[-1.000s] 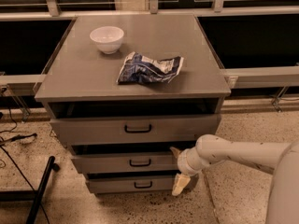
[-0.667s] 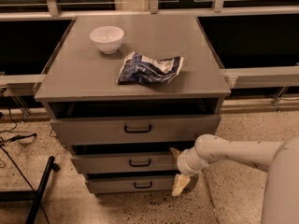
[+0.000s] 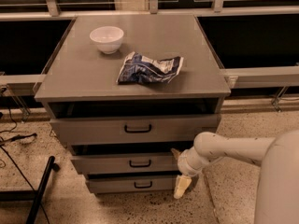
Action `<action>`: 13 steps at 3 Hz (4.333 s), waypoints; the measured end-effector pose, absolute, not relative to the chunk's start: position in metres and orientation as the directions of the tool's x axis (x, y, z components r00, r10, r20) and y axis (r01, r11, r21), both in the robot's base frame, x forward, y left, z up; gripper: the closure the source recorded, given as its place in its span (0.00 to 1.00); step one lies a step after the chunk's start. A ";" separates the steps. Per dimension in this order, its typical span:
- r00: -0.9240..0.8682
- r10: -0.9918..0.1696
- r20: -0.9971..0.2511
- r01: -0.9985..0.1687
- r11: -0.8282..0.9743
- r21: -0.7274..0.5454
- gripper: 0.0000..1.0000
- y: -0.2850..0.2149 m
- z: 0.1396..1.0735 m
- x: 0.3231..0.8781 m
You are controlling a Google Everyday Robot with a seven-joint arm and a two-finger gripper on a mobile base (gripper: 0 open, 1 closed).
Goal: Open middle drawer
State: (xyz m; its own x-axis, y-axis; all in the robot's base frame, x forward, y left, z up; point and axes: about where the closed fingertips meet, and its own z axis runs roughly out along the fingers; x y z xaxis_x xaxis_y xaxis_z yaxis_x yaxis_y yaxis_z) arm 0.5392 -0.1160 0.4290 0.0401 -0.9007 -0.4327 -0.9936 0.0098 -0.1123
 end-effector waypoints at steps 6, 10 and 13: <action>-0.002 -0.923 -0.386 -0.998 -0.020 0.054 0.00 -0.140 0.442 0.488; -0.045 -0.752 -0.658 -0.972 0.185 -0.145 0.00 -0.205 0.456 0.530; -0.065 -0.722 -0.689 -0.964 0.223 -0.143 0.00 -0.268 0.450 0.533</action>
Offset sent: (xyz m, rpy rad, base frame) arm -0.0183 -0.0134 0.0120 -0.0395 0.0888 0.0141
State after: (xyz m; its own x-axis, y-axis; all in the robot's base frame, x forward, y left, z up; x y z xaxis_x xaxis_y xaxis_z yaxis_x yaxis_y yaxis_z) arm 0.5335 -0.2679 0.4503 -0.0647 -0.7217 -0.6892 -0.9644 0.2226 -0.1425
